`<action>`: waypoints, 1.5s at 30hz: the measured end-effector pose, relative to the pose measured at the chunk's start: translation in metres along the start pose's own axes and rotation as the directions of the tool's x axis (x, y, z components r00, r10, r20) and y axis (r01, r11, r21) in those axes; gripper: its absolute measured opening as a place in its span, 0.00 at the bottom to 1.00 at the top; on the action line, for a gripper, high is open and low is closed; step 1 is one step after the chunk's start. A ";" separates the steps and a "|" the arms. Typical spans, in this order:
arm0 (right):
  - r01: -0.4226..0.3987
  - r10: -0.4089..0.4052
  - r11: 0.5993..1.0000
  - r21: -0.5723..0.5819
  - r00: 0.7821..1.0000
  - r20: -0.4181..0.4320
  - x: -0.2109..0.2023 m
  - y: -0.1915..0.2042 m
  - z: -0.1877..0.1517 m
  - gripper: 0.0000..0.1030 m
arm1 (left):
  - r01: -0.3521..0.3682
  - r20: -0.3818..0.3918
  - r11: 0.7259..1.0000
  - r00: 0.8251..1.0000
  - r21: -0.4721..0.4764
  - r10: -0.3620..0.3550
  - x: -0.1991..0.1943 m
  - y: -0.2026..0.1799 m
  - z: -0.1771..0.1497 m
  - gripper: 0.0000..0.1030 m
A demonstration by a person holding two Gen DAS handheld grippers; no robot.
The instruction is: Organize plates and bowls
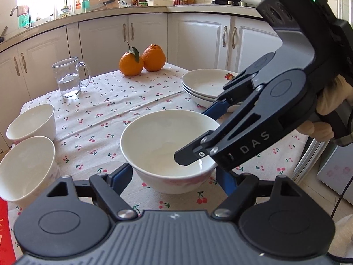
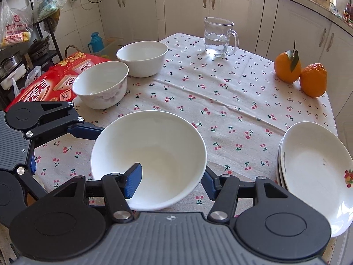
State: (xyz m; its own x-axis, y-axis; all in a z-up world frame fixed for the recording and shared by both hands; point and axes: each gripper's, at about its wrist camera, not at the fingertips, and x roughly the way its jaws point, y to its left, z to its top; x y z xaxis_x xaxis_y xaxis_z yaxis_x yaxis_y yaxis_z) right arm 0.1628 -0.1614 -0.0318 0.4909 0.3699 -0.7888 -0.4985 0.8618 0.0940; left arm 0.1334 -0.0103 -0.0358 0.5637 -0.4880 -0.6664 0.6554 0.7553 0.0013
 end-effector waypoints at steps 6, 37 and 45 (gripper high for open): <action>0.002 -0.002 1.000 0.007 1.000 -0.001 0.002 -0.003 -0.003 0.62 | 0.005 -0.013 1.000 1.000 -0.006 -0.005 0.003 -0.001 -0.001 0.80; 0.022 -0.021 0.999 -0.035 0.999 0.035 -0.006 0.011 -0.003 1.00 | -0.023 0.002 0.999 1.000 -0.035 0.023 -0.019 0.003 -0.010 0.89; 0.040 -0.036 0.995 -0.096 0.998 0.043 -0.019 0.026 0.009 1.00 | -0.092 0.011 0.992 0.996 -0.082 0.094 -0.046 0.016 -0.023 0.89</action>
State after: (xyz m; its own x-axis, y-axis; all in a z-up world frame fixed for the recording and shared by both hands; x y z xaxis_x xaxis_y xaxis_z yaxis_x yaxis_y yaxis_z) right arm 0.1464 -0.1434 -0.0089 0.5387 0.3538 -0.7646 -0.5449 0.8385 0.0040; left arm 0.1066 0.0344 -0.0223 0.6282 -0.4201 -0.6548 0.5570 0.8305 0.0016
